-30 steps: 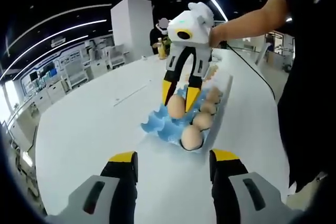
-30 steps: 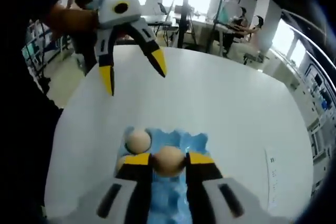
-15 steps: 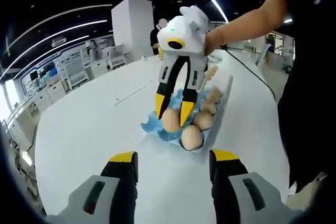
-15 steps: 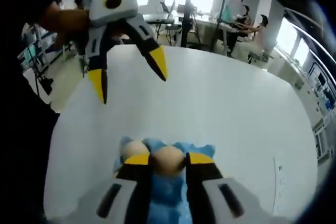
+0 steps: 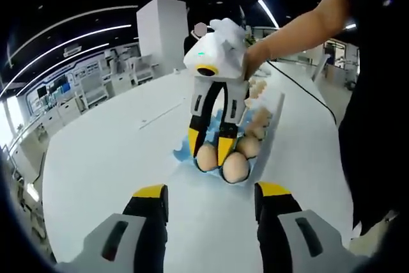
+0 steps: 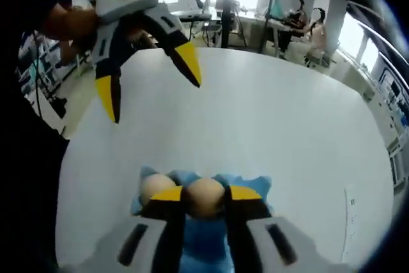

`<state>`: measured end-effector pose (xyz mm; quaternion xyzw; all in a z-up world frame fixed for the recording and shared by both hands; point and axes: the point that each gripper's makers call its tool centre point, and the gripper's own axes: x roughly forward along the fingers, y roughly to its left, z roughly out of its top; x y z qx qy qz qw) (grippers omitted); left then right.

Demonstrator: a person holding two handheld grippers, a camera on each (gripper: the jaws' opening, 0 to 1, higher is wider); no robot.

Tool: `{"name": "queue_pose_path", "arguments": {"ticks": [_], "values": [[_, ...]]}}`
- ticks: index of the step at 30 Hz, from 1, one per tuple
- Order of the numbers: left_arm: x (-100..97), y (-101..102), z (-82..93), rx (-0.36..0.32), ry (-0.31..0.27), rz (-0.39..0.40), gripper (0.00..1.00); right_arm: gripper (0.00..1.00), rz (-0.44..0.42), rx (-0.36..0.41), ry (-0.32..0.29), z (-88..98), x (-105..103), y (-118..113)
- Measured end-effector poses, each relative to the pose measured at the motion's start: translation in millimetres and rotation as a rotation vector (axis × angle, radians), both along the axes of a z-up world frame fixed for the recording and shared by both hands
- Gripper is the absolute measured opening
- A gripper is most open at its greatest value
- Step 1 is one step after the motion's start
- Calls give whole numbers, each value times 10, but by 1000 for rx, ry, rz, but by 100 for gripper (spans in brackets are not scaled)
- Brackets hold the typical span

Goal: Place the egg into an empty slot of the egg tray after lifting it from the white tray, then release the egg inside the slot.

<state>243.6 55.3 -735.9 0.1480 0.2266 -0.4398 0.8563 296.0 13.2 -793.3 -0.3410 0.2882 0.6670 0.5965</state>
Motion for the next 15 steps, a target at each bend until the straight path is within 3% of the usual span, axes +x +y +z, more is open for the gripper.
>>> {"name": "queue_pose_path", "arguments": {"ticks": [7,9,15], "values": [[9,3,-4,0,1,2,55,26,-33,7,48,6,19,-7],[10,-20,0,0,2,-2,55,26,19,36,16,7,-10,-23],[7,-35,25,5,-1,-9,55,29,-24,47,19,28,40,-60]]}}
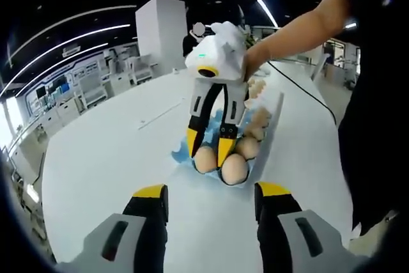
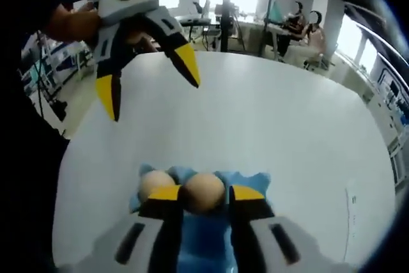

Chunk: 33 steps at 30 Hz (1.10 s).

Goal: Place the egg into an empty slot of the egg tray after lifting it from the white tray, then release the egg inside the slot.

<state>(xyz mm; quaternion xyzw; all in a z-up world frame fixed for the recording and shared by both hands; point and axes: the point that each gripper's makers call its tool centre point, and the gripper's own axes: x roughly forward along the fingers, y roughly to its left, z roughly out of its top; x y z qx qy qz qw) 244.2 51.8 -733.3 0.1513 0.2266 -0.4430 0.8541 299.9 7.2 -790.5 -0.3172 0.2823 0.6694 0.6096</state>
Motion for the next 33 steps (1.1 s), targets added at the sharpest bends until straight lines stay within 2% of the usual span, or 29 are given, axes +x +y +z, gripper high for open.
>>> {"name": "queue_pose_path", "arguments": {"ticks": [7,26,33], "values": [[18,-2,36,4,-8,1,55,27,-77,49,22,121,77,-179],[14,-86,61,19,-9,-21,55,28,-127,34,7,151,100,-620],[26,-85,70,20,-12,-20,55,28,-158,13,-3,176,107,-931]]}}
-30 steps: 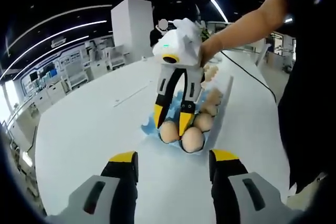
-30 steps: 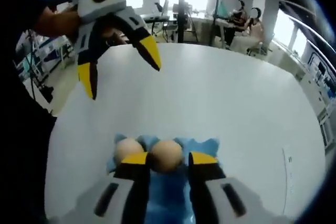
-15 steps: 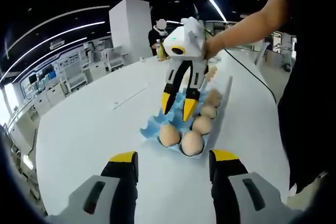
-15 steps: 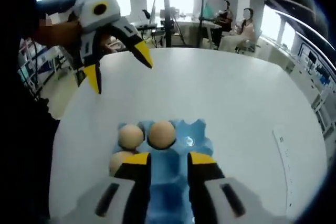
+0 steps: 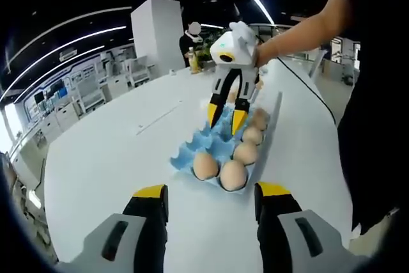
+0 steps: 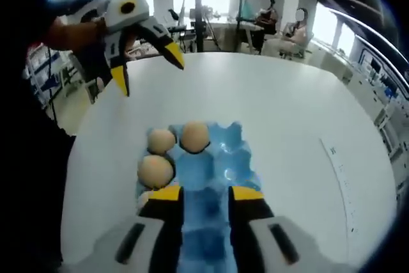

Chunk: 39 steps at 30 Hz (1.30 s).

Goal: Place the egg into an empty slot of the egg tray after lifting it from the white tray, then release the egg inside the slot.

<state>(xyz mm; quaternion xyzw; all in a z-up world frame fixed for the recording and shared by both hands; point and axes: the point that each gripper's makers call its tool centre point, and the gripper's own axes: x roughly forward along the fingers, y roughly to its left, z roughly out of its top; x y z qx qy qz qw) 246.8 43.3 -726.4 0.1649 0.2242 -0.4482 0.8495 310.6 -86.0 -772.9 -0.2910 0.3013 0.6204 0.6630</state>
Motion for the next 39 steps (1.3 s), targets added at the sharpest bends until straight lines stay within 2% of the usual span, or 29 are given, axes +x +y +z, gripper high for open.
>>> {"name": "queue_pose_path", "arguments": {"ticks": [9,12,29,35,39], "values": [[-2,-33,-13,8,-3,-11,55,28,-84,-61,-24,48,70,-650],[7,-54,-5,2,-6,-14,55,28,-119,-68,-12,39,57,-819],[25,-57,-20,12,-2,-19,54,29,-179,-155,-28,-13,33,-1401],[30,-83,-13,9,-3,-24,54,28,-229,-200,-32,-29,67,-1694],[29,-105,-13,10,-3,-30,54,28,-294,-226,-49,-29,165,-1900]]}}
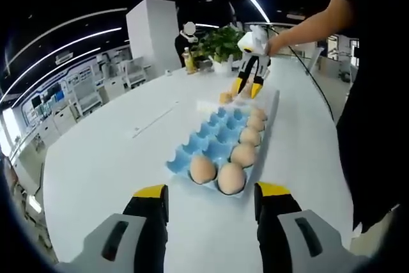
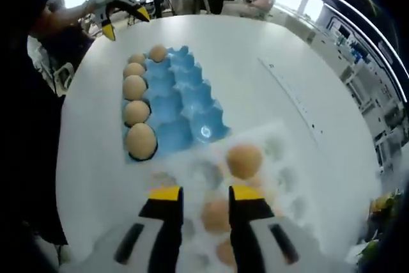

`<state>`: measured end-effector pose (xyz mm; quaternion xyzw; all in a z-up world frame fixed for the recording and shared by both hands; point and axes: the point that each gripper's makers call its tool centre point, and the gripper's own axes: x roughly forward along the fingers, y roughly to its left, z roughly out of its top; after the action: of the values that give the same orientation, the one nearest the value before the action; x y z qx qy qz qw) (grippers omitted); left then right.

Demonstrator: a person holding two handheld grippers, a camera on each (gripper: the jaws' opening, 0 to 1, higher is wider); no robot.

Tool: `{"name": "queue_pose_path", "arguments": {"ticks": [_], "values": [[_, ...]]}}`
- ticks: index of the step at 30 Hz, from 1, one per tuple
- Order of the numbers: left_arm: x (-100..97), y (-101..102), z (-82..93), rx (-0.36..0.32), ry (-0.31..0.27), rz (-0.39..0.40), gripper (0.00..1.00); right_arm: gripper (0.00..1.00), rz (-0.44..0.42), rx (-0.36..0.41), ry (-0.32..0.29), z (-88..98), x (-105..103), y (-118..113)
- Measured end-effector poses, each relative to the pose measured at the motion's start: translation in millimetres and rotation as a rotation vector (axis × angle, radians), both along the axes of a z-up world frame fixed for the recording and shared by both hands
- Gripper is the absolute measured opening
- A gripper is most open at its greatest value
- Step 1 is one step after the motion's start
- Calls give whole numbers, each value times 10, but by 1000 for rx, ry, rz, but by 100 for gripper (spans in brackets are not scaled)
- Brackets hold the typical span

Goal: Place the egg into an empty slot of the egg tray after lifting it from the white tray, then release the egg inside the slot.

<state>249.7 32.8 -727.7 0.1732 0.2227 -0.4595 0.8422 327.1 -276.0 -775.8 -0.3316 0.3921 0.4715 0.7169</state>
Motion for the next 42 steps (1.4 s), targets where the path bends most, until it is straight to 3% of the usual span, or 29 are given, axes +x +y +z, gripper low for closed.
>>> {"name": "queue_pose_path", "arguments": {"ticks": [8,15,19,21,26,28,34,39,42], "values": [[0,4,-13,1,3,2,54,27,-42,-76,14,-110,44,-262],[-5,23,-11,4,2,3,54,27,-26,-103,52,-183,45,-238],[-3,39,-19,7,7,8,53,27,-22,-109,114,-217,51,-238],[-2,35,-17,5,7,10,53,28,33,-124,119,-227,32,-239],[-1,19,-18,2,6,11,53,27,-2,-119,131,-239,38,-237],[8,13,-15,1,4,13,53,25,-62,-117,124,-235,59,-246],[11,25,-8,-1,0,15,53,24,-61,-111,43,-93,39,-251],[21,33,-4,0,-6,11,53,24,-45,-95,3,162,28,-209],[31,43,-3,0,-7,15,54,24,-37,-89,0,224,-5,-168]]}}
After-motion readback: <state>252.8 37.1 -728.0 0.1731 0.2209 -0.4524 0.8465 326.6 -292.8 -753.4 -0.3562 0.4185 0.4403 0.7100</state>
